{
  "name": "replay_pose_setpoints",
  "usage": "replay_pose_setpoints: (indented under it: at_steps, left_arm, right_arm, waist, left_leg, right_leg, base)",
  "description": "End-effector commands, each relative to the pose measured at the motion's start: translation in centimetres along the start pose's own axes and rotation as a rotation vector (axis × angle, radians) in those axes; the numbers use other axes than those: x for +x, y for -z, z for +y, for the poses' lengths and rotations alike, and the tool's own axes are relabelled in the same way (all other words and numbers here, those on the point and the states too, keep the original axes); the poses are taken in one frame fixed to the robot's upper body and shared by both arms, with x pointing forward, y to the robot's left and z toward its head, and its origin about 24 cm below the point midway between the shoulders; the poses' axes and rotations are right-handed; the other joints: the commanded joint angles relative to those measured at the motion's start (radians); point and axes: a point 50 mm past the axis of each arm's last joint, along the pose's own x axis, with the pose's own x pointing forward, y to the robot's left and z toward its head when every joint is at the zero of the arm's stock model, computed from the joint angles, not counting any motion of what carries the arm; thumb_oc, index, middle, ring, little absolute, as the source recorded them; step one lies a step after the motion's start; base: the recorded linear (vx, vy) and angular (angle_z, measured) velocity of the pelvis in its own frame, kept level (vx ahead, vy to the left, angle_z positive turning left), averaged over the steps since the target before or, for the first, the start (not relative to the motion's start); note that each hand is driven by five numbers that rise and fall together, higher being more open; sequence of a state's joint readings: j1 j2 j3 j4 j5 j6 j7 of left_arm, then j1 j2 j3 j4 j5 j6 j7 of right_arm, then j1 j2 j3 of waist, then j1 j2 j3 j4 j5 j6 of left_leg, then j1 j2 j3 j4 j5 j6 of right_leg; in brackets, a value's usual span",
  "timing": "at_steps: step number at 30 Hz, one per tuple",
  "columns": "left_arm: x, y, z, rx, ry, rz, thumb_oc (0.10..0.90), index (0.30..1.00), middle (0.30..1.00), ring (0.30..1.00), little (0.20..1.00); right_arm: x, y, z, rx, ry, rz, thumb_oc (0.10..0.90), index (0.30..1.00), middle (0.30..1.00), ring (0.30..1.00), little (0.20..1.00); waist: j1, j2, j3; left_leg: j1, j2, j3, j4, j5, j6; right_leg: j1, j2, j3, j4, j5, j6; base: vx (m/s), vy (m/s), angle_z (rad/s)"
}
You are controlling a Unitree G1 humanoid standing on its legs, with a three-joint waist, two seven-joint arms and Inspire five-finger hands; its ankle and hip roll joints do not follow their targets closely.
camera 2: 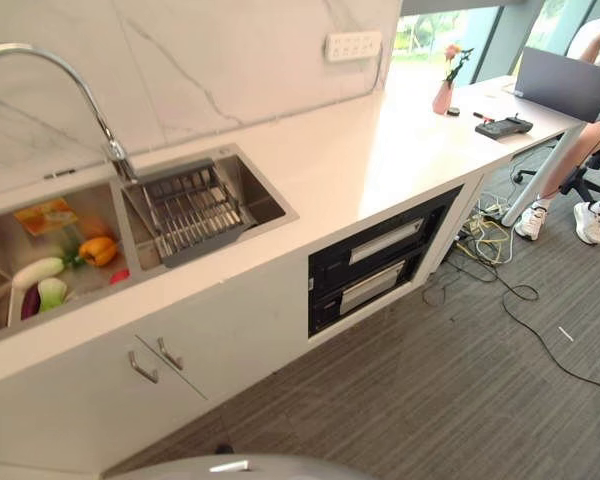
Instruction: Place the dishes in the dishwasher.
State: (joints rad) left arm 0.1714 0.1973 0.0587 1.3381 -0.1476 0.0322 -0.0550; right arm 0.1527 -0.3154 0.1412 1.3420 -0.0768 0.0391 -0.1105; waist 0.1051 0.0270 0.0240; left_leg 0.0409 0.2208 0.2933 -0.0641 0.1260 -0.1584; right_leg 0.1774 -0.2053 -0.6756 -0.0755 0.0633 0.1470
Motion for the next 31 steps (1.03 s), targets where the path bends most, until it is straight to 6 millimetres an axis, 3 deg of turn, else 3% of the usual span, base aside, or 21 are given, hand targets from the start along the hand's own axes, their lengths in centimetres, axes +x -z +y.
replay_pose_setpoints:
  at_steps: [1, 4, 5, 6, 8, 11, 12, 14, 15, 16, 17, 19, 21, 23, 24, 25, 30, 31]
  left_arm:
    - [0.0, -3.6, 0.6, 0.041, -0.052, -0.1, 0.8, 0.9, 0.9, 0.9, 0.9]
    - [0.1, -4.3, -0.1, 0.124, -0.05, -0.119, 0.8, 0.9, 0.9, 0.9, 0.9]
    - [0.1, -4.6, -0.5, 0.158, -0.037, -0.124, 0.8, 0.9, 0.9, 0.9, 0.9]
    - [0.0, -5.2, -0.6, 0.184, -0.028, -0.141, 0.8, 0.9, 0.9, 0.9, 0.9]
    - [0.0, -5.2, -0.7, 0.246, -0.009, -0.134, 0.8, 0.9, 0.9, 0.9, 0.9]
    - [0.0, -5.1, -0.3, 0.267, -0.009, -0.12, 0.8, 0.9, 0.9, 0.9, 0.9]
    - [0.0, -5.4, 0.4, 0.333, 0.003, -0.092, 0.8, 0.9, 0.9, 0.9, 0.9]
    - [-0.1, -6.2, 0.4, 0.275, -0.005, -0.115, 0.8, 0.9, 0.9, 0.9, 0.9]
    - [-0.1, -6.4, 0.5, 0.201, -0.004, -0.128, 0.8, 0.9, 0.9, 0.9, 0.9]
    - [-0.1, -6.4, 0.5, 0.201, -0.004, -0.128, 0.8, 0.9, 0.9, 0.9, 0.9]
    - [-0.1, -6.4, 0.4, 0.126, 0.0, -0.14, 0.8, 0.9, 0.9, 0.9, 0.9]
    - [-0.1, -6.9, -0.1, 0.127, 0.002, -0.154, 0.8, 0.9, 0.9, 0.9, 0.9]
    - [-0.1, -7.2, -0.4, 0.173, -0.008, -0.157, 0.8, 0.9, 0.9, 0.9, 0.9]
    - [0.0, -6.8, -0.7, 0.161, 0.004, -0.145, 0.8, 0.9, 0.9, 0.9, 0.9]
    - [0.0, -6.8, -0.7, 0.161, 0.004, -0.145, 0.8, 0.9, 0.9, 0.9, 0.9]
    - [0.0, -6.2, -0.8, 0.152, 0.022, -0.127, 0.8, 0.9, 0.9, 0.9, 0.9]
    - [0.1, -5.7, -1.3, 0.162, 0.041, -0.108, 0.8, 0.9, 0.9, 0.9, 0.9]
    - [0.1, -6.2, -1.9, 0.16, 0.057, -0.132, 0.8, 0.9, 0.9, 0.9, 0.9]
  right_arm:
    - [-0.1, -7.3, -0.8, 0.056, 0.017, -0.18, 0.8, 0.9, 0.9, 0.9, 0.9]
    - [0.0, -7.5, -1.3, 0.141, 0.024, -0.16, 0.8, 0.9, 0.9, 0.9, 0.9]
    - [-0.1, -8.2, -1.9, 0.176, 0.034, -0.175, 0.8, 0.9, 0.9, 0.9, 0.9]
    - [-0.2, -8.9, -2.1, 0.201, 0.038, -0.196, 0.8, 0.9, 0.9, 0.9, 0.9]
    - [-0.2, -9.1, -2.0, 0.228, 0.031, -0.197, 0.8, 0.9, 0.9, 0.9, 0.9]
    - [-0.2, -9.1, -2.0, 0.236, 0.026, -0.193, 0.8, 0.9, 0.9, 0.9, 0.9]
    - [-0.4, -9.9, -1.9, 0.247, 0.015, -0.22, 0.8, 0.9, 0.9, 0.9, 0.9]
    - [-0.5, -10.4, -0.7, 0.201, -0.021, -0.239, 0.8, 0.9, 0.9, 0.9, 0.9]
    - [-0.5, -10.2, -0.3, 0.179, -0.038, -0.24, 0.8, 0.9, 0.9, 0.9, 0.9]
    - [-0.5, -10.2, -0.3, 0.179, -0.038, -0.24, 0.8, 0.9, 0.9, 0.9, 0.9]
    - [-0.4, -9.6, -0.3, 0.178, -0.034, -0.222, 0.8, 0.9, 0.9, 0.9, 0.9]
    - [-0.3, -9.2, -0.8, 0.189, -0.018, -0.206, 0.8, 0.9, 0.9, 0.9, 0.9]
    - [-0.2, -8.7, -1.8, 0.178, 0.015, -0.184, 0.8, 0.9, 0.9, 0.9, 0.9]
    - [-0.1, -8.6, -2.7, 0.161, 0.037, -0.176, 0.8, 0.9, 0.9, 0.9, 0.9]
    - [-0.1, -8.6, -2.7, 0.16, 0.038, -0.175, 0.8, 0.9, 0.9, 0.9, 0.9]
    - [-0.1, -8.5, -2.8, 0.155, 0.031, -0.164, 0.8, 0.9, 0.9, 0.9, 0.9]
    - [0.0, -7.3, -1.2, 0.201, -0.01, -0.122, 0.8, 0.9, 0.9, 0.9, 0.9]
    - [-0.1, -7.0, 0.5, 0.163, -0.058, -0.116, 0.8, 0.9, 0.9, 0.9, 0.9]
  waist:
    - [0.042, -0.028, 0.034]
    - [0.022, -0.019, 0.057]
    - [-0.003, -0.016, 0.079]
    - [-0.017, -0.015, 0.085]
    - [-0.031, -0.019, 0.077]
    - [-0.039, -0.024, 0.075]
    - [-0.054, -0.051, 0.078]
    - [-0.053, -0.064, 0.074]
    - [-0.049, -0.07, 0.068]
    - [-0.049, -0.07, 0.069]
    - [-0.039, -0.067, 0.058]
    - [-0.041, -0.068, 0.06]
    - [-0.051, -0.073, 0.063]
    - [-0.062, -0.062, 0.053]
    - [-0.058, -0.061, 0.057]
    - [-0.057, -0.044, 0.038]
    - [-0.074, -0.032, -0.001]
    - [-0.074, -0.031, -0.014]
  left_leg:
    - [0.004, -0.008, 0.001, 0.142, -0.18, 0.044]
    - [0.011, -0.055, -0.034, 0.155, -0.213, 0.09]
    - [0.012, -0.074, -0.056, 0.161, -0.219, 0.11]
    - [0.001, -0.079, -0.07, 0.156, -0.208, 0.125]
    - [-0.018, -0.095, -0.125, 0.145, -0.203, 0.118]
    - [-0.028, -0.103, -0.154, 0.144, -0.201, 0.111]
    - [-0.047, -0.106, -0.19, 0.152, -0.195, 0.091]
    - [-0.045, -0.088, -0.205, 0.158, -0.203, 0.077]
    - [-0.05, -0.067, -0.227, 0.169, -0.195, 0.055]
    - [-0.05, -0.067, -0.227, 0.169, -0.195, 0.055]
    - [-0.054, -0.033, -0.236, 0.172, -0.167, 0.024]
    - [-0.073, -0.038, -0.256, 0.221, -0.172, 0.025]
    - [-0.13, -0.053, -0.204, 0.301, -0.156, 0.034]
    - [-0.121, -0.014, -0.064, 0.263, -0.128, 0.038]
    - [-0.114, -0.012, -0.06, 0.263, -0.13, 0.037]
    - [-0.064, -0.022, -0.014, 0.169, -0.138, 0.048]
    - [-0.02, -0.038, 0.008, 0.056, -0.094, 0.05]
    - [0.008, -0.049, 0.012, 0.0, -0.084, 0.048]
  right_leg:
    - [-0.09, -0.121, 0.006, 0.256, -0.128, 0.011]
    - [-0.155, -0.222, 0.045, 0.504, -0.09, 0.064]
    - [-0.212, -0.223, 0.127, 0.597, -0.056, 0.077]
    - [-0.251, -0.189, 0.195, 0.602, -0.052, 0.065]
    - [-0.254, -0.102, 0.327, 0.45, -0.131, 0.037]
    - [-0.248, -0.089, 0.376, 0.361, -0.122, 0.034]
    - [-0.245, -0.061, 0.421, 0.241, -0.116, 0.038]
    - [-0.242, -0.06, 0.394, 0.237, -0.1, 0.03]
    - [-0.208, -0.024, 0.375, 0.192, -0.111, 0.011]
    - [-0.208, -0.024, 0.375, 0.192, -0.111, 0.011]
    - [-0.163, 0.011, 0.342, 0.139, -0.123, -0.001]
    - [-0.142, 0.03, 0.347, 0.121, -0.127, -0.02]
    - [-0.123, 0.02, 0.313, 0.102, -0.125, -0.029]
    - [-0.109, 0.015, 0.271, 0.07, -0.113, -0.02]
    - [-0.105, 0.017, 0.275, 0.069, -0.113, -0.02]
    - [-0.096, 0.02, 0.274, 0.05, -0.1, -0.014]
    - [-0.08, 0.007, 0.243, 0.035, -0.082, -0.002]
    - [-0.071, 0.001, 0.227, 0.03, -0.081, 0.001]
  base:
    - [-0.01, 0.258, 0.06]
    - [-0.01, 0.286, 0.4]
    - [-0.08, 0.232, 0.78]
    - [-0.07, 0.126, 1.05]
    - [0.0, -0.024, 0.77]
    - [0.04, -0.103, 0.55]
    - [0.06, -0.186, 0.73]
    - [0.15, -0.325, 1.15]
    - [0.15, -0.297, 1.13]
    - [0.18, -0.351, 1.22]
    - [0.13, -0.234, 0.77]
    - [0.1, -0.2, 0.51]
    - [-0.01, -0.05, 0.29]
    - [-0.02, 0.022, 0.37]
    - [0.06, 0.092, 0.19]
    - [0.09, 0.092, 0.02]
    - [0.07, 0.089, -0.02]
    - [0.1, 0.135, 0.07]
